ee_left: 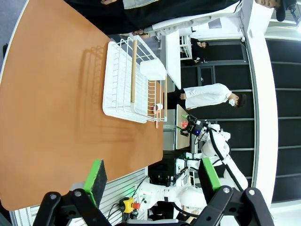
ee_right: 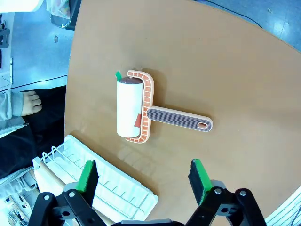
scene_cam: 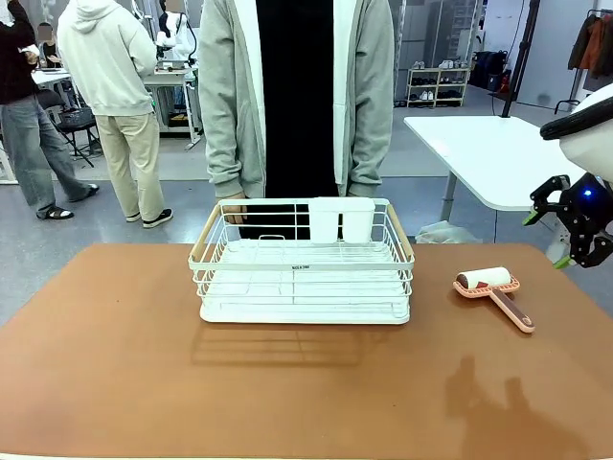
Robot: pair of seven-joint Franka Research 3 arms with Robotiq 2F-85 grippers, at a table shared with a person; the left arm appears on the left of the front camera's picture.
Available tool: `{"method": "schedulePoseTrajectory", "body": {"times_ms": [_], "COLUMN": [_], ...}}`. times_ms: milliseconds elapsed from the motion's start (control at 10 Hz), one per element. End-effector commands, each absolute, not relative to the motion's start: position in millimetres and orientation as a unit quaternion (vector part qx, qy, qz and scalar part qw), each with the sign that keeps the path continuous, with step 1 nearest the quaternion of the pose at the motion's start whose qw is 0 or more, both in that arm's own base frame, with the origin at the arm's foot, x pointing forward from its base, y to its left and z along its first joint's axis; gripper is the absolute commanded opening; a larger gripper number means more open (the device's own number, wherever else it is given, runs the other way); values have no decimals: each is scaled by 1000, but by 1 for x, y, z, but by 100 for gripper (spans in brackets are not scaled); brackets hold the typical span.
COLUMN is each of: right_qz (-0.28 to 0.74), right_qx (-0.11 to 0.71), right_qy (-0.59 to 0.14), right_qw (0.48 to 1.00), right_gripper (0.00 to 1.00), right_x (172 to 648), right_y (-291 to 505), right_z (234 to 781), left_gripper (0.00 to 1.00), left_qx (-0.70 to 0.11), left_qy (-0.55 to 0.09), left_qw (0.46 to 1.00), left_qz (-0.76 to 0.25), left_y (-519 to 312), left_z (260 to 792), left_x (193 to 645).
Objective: Clean the table.
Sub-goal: Place the Lint Roller down when the Dish drying rack is positioned in the middle of the table.
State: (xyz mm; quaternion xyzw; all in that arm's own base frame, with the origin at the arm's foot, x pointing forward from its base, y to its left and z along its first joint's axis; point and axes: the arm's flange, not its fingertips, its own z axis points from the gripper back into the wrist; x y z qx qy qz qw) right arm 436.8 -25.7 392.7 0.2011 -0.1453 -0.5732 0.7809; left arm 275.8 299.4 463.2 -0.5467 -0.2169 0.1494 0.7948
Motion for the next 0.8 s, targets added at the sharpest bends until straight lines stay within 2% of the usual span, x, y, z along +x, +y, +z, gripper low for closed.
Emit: {"method": "schedulePoseTrajectory", "body": {"times_ms": [0,700], "right_qz": [-574,-574], "right_qx": [202,202], "right_qy": [-147,-147], "right_qw": [780,780], "right_gripper": [100,100], "right_x": [438,438], "right_y": [-25,-25], "right_z": [391,391], "left_gripper": [100,100], "left_qx": [-555,-555], "left_qy": [-227,-227], "left_qw": [788,788], "left_qz": [141,141], "left_y": [300,300], "left_z": [465,465], "left_x": [273,273]}}
